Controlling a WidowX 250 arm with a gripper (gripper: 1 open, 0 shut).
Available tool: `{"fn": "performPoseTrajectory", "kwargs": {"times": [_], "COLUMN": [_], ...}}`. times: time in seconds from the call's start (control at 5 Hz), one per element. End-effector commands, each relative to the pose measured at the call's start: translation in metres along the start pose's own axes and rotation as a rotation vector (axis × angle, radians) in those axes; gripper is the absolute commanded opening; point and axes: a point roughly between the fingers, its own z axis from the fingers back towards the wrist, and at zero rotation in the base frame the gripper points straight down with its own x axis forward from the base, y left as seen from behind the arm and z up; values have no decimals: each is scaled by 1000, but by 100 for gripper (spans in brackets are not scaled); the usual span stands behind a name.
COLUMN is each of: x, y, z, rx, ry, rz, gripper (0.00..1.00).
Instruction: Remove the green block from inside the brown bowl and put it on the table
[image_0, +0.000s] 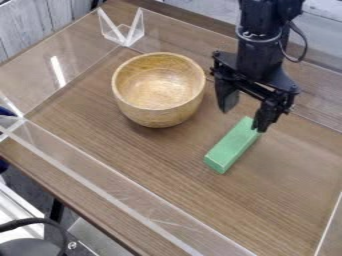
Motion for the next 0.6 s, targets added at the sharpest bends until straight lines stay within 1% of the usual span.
{"fn": "performPoseTrajectory", "kwargs": {"times": [0.0,0.2,0.4], "x": [16,19,18], "y": [-1,-4,-3], "z": [12,3,0], "rx": [-4,-6,-19], "ry": [-66,-47,-64], "rz": [-1,-8,-12], "gripper": [100,100,100]}}
